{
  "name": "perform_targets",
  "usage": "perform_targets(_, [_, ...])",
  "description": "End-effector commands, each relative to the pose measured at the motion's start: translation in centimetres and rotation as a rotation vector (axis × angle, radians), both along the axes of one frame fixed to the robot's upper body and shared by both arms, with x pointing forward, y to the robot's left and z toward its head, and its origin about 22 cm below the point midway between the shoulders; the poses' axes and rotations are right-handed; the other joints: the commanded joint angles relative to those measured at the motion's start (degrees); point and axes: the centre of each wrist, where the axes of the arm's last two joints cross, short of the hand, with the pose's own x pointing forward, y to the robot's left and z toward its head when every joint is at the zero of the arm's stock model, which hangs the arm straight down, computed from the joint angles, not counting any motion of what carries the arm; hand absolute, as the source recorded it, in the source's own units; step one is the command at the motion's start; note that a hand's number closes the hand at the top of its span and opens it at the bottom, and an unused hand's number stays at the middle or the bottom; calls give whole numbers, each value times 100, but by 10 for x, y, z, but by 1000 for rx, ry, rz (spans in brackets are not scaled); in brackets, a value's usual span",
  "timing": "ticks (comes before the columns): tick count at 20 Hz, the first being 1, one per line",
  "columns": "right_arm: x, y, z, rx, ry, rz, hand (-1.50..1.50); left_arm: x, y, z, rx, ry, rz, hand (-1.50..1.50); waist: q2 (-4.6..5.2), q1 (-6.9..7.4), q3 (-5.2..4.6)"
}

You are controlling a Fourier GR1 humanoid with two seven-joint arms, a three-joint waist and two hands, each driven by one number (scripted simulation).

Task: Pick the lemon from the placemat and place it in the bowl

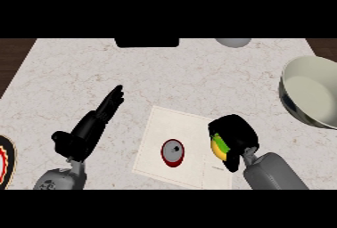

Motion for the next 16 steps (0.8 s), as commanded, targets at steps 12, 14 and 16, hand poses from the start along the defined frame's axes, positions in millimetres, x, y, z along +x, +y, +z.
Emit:
perform_targets(12, [-54, -113, 113, 310, -570, -19, 150, -5, -3, -4, -13, 3, 14, 0, -22, -113, -3])
perform_targets(14, [-53, -128, 134, 387, -587, -56, 150, -11, -8, -13, -7, -3, 18, 0, -4, -49, -5])
perform_targets(16, [-58, -139, 140, 476, -604, -101, 150, -14, 7, -7, 1, -3, -5, 0, -1, 5, -2])
